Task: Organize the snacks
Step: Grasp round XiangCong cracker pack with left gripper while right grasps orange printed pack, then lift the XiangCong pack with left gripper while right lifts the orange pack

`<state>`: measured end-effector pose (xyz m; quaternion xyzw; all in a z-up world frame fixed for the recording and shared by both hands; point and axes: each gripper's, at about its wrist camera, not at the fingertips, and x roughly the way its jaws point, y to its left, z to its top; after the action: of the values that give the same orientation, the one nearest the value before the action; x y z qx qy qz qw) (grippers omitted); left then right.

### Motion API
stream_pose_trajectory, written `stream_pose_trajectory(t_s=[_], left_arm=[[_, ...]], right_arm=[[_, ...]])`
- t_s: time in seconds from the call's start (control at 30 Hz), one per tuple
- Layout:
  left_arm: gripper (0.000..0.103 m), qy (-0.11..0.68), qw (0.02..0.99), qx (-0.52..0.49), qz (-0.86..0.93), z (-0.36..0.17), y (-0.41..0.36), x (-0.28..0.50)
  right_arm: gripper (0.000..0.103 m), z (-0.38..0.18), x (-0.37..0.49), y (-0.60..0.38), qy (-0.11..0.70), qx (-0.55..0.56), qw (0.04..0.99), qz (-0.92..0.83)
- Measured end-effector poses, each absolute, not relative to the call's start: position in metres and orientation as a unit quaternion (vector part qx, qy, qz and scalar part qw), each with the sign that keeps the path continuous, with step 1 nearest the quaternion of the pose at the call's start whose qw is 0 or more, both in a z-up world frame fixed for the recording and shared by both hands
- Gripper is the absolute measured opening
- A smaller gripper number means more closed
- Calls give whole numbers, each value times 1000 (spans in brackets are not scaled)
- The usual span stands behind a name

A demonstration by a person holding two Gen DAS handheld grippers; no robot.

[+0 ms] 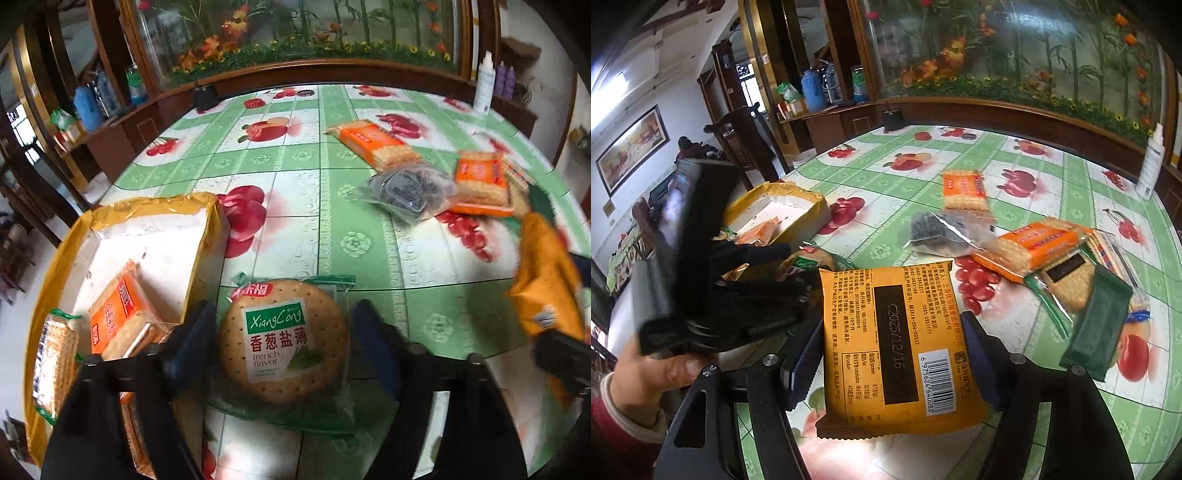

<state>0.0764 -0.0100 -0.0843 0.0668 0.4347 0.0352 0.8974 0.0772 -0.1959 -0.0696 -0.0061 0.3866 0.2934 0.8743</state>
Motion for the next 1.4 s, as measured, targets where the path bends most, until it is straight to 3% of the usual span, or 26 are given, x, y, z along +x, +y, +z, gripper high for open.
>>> stream_pose_trajectory(t_s=[0.13, 0.3, 0.43, 0.5, 0.6, 0.67, 0.73, 0.83, 0.93, 1.03, 1.1, 1.17, 1.2, 1.4], left_arm=[[87, 436, 892, 106, 54, -94, -22, 79], [87, 442, 894, 67, 15, -92, -17, 77], [65, 431, 900, 67, 17, -88, -14, 73], [65, 431, 900, 64, 11, -88, -13, 75], [53, 422, 904, 72, 3, -88, -18, 75], [37, 411, 908, 79, -2, -85, -23, 71], [28, 405, 911, 78, -8, -82, -24, 69], [18, 394, 916, 70, -13, -75, -22, 66], [16, 389, 918, 68, -12, -71, -20, 66], [20, 410, 908, 88, 3, -78, -23, 72], [31, 416, 903, 100, 28, -84, -24, 76], [77, 422, 898, 111, 57, -89, -24, 79], [82, 421, 897, 116, 71, -91, -23, 79], [85, 438, 894, 80, 53, -94, -14, 85]], right_arm=[[72, -68, 78, -203, 385, -1, 876, 290], [73, -68, 78, -207, 382, 5, 877, 290], [72, -67, 77, -209, 381, 11, 878, 289], [72, -66, 77, -211, 380, 13, 879, 288], [72, -66, 76, -211, 378, 13, 880, 287], [72, -64, 75, -211, 376, 13, 881, 287], [72, -62, 74, -210, 374, 14, 882, 288], [72, -58, 71, -210, 369, 11, 883, 289], [72, -55, 70, -211, 365, 11, 886, 287], [72, -54, 70, -213, 364, 15, 886, 288], [72, -54, 70, -213, 364, 17, 885, 288], [72, -55, 69, -213, 364, 18, 885, 289], [72, -55, 69, -213, 364, 17, 885, 289], [72, -55, 70, -214, 370, 13, 884, 285]])
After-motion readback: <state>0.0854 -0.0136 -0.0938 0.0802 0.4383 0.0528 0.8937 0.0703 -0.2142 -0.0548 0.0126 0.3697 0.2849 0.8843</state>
